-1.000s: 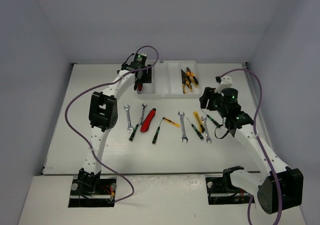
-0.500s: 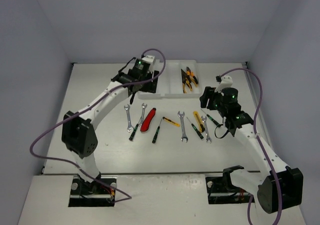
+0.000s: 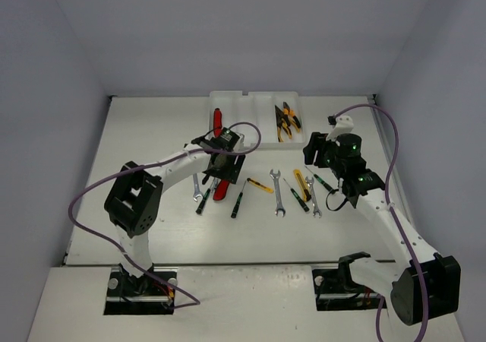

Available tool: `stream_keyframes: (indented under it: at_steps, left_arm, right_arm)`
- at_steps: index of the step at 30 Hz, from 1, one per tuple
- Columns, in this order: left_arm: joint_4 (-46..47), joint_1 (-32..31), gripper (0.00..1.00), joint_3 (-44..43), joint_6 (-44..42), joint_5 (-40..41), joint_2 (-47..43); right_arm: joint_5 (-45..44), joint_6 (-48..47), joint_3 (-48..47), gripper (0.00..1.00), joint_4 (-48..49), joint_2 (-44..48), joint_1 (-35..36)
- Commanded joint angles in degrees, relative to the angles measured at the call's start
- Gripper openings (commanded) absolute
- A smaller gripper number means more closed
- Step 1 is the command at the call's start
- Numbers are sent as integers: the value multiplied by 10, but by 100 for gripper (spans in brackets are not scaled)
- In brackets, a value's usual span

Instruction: Sort the tools into containers

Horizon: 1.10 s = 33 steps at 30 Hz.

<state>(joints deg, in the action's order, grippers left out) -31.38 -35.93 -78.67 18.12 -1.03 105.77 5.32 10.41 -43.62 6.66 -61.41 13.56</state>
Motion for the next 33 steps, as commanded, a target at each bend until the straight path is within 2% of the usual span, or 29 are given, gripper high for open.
stream_keyframes:
  at_steps: [1,6,12,15,18,19,27,33]
  left_arm:
    - [14,-4,63,-20,-10,-7,2]
    - [16,-8,62,-22,-1,-5,33]
    - [16,-30,50,-26,-1,33,45]
    - [16,-31,35,-28,0,41,51]
    - [16,-37,15,-28,0,50,40]
    - [16,-38,12,-29,0,50,34]
    - [20,-36,10,-80,22,92,-33]
    - [67,-4,10,-163,34,119,-9]
  right_arm:
    - [-3,2,-4,57,41,7,2]
    - [-1,3,-4,57,41,4,3]
    - [-1,3,-5,57,41,2,3]
    - [-2,4,-4,57,41,4,3]
    - [-4,4,-4,57,41,3,3]
    - [-4,4,-4,57,41,3,3]
    - [-2,5,-5,57,42,2,3]
    - [-2,6,-5,57,41,3,3]
